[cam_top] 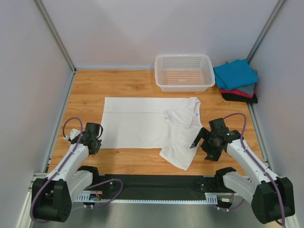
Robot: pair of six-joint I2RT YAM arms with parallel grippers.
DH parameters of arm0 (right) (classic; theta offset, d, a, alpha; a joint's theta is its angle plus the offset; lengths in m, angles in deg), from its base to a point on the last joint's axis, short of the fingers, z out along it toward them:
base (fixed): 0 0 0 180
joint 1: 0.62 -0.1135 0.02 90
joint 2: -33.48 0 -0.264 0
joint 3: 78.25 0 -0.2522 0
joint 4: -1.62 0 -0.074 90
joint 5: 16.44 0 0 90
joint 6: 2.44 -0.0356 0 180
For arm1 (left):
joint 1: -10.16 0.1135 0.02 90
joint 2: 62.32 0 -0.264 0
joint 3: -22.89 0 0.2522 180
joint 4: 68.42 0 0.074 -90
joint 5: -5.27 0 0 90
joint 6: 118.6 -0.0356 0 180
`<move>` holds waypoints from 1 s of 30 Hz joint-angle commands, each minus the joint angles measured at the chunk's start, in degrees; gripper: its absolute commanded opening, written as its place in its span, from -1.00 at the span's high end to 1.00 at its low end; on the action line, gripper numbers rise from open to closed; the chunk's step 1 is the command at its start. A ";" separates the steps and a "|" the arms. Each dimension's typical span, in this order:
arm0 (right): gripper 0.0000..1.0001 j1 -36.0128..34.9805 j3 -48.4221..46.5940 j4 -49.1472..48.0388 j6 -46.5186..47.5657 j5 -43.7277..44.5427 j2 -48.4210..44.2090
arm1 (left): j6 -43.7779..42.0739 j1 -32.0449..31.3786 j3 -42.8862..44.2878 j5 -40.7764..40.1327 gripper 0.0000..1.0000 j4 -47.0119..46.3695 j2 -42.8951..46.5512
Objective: Fold and stack the t-shirts
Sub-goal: Fold the tshirt
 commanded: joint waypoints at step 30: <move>-0.04 -29.40 5.40 -8.38 -27.55 4.05 4.57 | -5.31 0.44 -0.81 -0.27 1.00 -5.38 -1.31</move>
